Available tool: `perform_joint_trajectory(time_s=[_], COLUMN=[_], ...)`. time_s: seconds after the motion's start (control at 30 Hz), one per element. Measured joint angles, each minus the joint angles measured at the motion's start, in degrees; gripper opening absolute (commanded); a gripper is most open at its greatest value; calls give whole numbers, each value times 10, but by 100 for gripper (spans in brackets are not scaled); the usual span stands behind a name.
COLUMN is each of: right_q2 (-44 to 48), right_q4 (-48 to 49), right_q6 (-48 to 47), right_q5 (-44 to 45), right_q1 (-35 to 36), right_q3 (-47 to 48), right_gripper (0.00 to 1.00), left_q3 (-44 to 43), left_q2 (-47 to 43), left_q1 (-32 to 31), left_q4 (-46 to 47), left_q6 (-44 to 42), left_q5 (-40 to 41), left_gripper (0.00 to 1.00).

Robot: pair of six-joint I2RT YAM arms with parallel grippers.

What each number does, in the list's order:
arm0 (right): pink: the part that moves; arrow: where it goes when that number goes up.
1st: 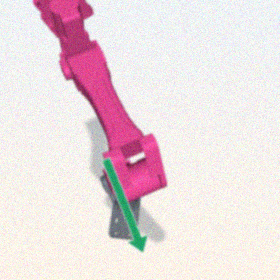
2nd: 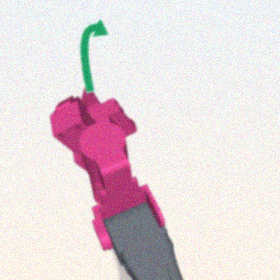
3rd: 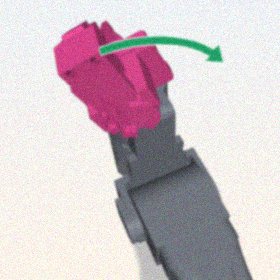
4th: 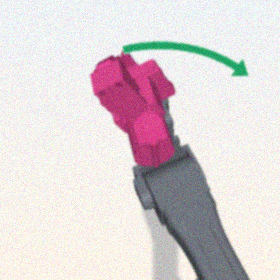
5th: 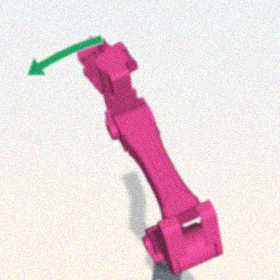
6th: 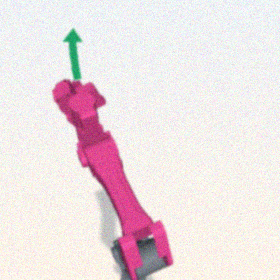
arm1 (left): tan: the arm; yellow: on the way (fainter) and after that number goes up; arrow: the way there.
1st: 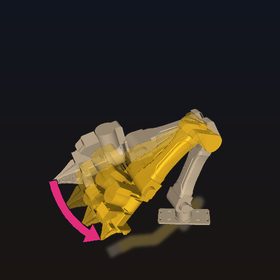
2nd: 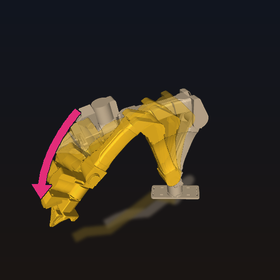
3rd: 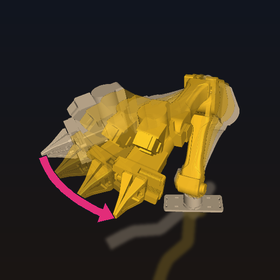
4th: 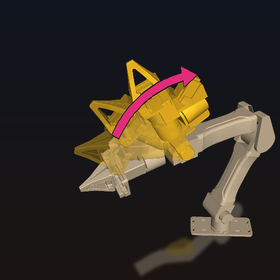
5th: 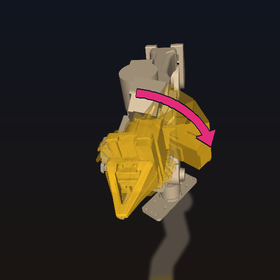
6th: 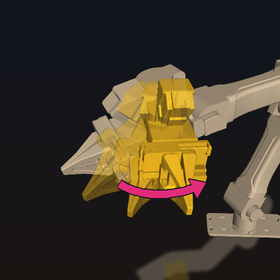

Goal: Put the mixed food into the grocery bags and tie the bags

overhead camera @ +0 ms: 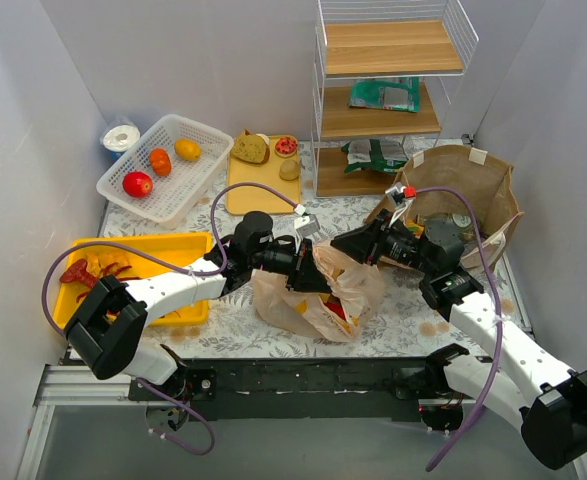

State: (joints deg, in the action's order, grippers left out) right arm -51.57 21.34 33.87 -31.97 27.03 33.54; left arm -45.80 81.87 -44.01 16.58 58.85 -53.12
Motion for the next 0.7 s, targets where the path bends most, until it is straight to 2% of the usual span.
perform_joint_trajectory(time_s=[0.1, 0.17, 0.3, 0.47, 0.53, 0.7], right_q2=[-4, -7, -8, -8, -8, -8], right_q4=[15, 22, 30, 31, 31, 29], right_q6=[9, 13, 18, 19, 18, 17], right_q5=[-4, -5, -5, 0, 3, 10], right_q1=[0, 0, 0, 0, 0, 0], right_q3=[-2, -3, -5, -5, -5, -5], right_gripper=[3, 1, 1, 1, 1, 1], left_q3=[0, 0, -5, -17, -17, -27], left_q2=[0, -1, -5, -19, -32, -69], left_q1=[0, 0, 0, 0, 0, 0], left_q4=[0, -2, -14, -38, -48, -74], left_q6=[-1, -2, -10, -19, -27, -50], left_q5=[2, 4, 11, 20, 24, 28], left_gripper=[0, 3, 50, 74, 80, 85])
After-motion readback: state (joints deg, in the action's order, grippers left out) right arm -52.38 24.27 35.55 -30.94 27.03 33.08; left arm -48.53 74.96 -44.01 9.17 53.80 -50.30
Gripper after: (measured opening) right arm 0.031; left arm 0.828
